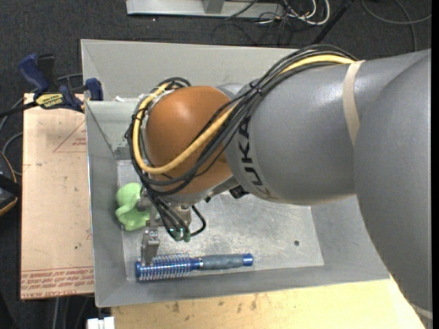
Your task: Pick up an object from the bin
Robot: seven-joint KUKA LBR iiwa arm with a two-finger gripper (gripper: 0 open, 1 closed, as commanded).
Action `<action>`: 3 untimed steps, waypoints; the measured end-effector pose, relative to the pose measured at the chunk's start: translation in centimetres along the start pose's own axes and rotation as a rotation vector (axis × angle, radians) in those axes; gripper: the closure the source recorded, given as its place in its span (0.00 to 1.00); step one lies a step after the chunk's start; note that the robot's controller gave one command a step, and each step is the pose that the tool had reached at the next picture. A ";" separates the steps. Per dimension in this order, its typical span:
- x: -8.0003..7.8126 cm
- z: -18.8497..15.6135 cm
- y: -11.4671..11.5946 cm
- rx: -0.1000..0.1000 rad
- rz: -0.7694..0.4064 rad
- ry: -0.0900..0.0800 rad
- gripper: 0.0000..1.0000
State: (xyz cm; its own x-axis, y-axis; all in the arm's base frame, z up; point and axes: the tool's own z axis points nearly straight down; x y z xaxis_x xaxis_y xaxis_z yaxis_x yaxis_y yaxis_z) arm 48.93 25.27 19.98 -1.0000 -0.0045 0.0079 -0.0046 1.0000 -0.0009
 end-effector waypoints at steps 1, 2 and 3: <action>-2.6 12.4 -6.6 0.000 -0.176 -0.008 0.00; -2.6 12.0 -6.4 -0.003 -0.178 -0.011 1.00; -2.5 -2.2 -4.3 -0.005 -0.134 -0.017 1.00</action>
Offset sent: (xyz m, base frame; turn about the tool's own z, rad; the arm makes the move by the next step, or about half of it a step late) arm 0.0244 -0.0645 -0.1209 -0.1799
